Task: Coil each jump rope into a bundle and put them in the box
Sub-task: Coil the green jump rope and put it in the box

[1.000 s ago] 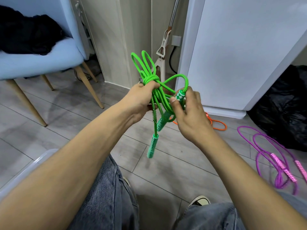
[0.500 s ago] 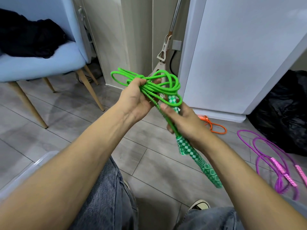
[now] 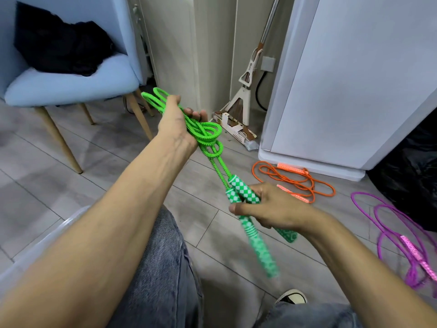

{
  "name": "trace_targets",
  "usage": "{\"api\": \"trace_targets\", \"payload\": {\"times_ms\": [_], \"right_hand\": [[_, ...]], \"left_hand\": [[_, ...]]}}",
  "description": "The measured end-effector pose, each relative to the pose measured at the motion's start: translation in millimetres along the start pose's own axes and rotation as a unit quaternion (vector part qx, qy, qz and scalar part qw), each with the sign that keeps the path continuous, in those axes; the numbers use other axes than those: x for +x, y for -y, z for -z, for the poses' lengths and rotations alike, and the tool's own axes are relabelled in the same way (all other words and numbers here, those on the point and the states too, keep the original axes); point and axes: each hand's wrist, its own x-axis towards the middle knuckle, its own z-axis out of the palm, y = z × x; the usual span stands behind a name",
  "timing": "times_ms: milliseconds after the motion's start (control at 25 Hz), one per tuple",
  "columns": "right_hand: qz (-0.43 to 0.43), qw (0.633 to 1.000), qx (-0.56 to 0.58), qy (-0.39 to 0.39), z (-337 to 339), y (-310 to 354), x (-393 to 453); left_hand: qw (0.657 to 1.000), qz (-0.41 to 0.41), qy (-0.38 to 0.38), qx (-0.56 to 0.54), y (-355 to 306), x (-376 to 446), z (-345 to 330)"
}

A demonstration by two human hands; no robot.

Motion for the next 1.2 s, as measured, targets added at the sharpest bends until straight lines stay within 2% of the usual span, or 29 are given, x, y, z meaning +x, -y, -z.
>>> {"api": "trace_targets", "payload": {"times_ms": [120, 200, 280, 360, 440, 520, 640, 680, 760, 840, 920, 1000, 1080, 1160, 1200], "right_hand": [[0.012, 0.993, -0.116, -0.015, 8.7, -2.1, -3.4], [0.02, 0.983, -0.182, 0.001, 10.9, -2.8, -6.7], [0.017, 0.982, -0.185, 0.019, 9.9, -2.9, -4.8], [0.016, 0.984, -0.175, 0.03, 5.8, -2.4, 1.9], [0.014, 0.981, -0.192, 0.029, 4.7, -3.6, 4.9], [0.008, 0.978, -0.207, 0.029, 8.9, -10.5, 4.2], [-0.085, 0.993, -0.062, 0.046, 27.3, -19.6, -3.0], [-0.106, 0.992, -0.047, 0.046, 32.3, -21.7, -4.2], [-0.096, 0.979, -0.18, -0.005, 38.9, -22.2, -3.0], [-0.043, 0.926, -0.358, -0.112, 37.2, -21.0, 2.2], [0.041, 0.86, -0.46, -0.218, 33.3, -15.8, 9.3], [0.099, 0.806, -0.515, -0.275, 32.2, -12.2, 15.2], [0.128, 0.78, -0.519, -0.325, 31.0, -11.6, 17.4], [0.136, 0.776, -0.503, -0.354, 29.9, -10.4, 16.5], [0.136, 0.776, -0.496, -0.366, 28.7, -9.4, 15.7]], "left_hand": [[0.997, -0.034, -0.066, 0.018, -10.5, 36.7, 16.0], [0.991, -0.029, -0.12, 0.057, -16.5, 59.5, 31.9], [0.982, -0.022, -0.158, 0.102, -19.8, 72.0, 42.8], [0.979, -0.031, -0.162, 0.118, -23.3, 79.1, 51.0], [0.98, -0.046, -0.136, 0.136, -25.0, 82.4, 55.9], [0.982, -0.042, -0.068, 0.174, -24.0, 78.6, 58.1], [0.962, -0.006, 0.038, 0.269, -23.1, 61.8, 52.4], [0.95, 0.01, 0.068, 0.305, -23.9, 54.9, 50.2], [0.924, 0.047, 0.119, 0.361, -20.5, 41.1, 43.8], [0.897, 0.039, 0.135, 0.42, -10.9, 27.8, 39.5], [0.852, 0.015, 0.19, 0.487, 4.4, 17.6, 38.8], [0.79, 0.011, 0.286, 0.542, 20.2, 6.9, 38.9], [0.697, -0.024, 0.36, 0.619, 32.9, -3.4, 38.0], [0.579, -0.092, 0.404, 0.702, 41.4, -9.9, 34.7], [0.534, -0.114, 0.412, 0.729, 43.0, -12.7, 32.3]]}}
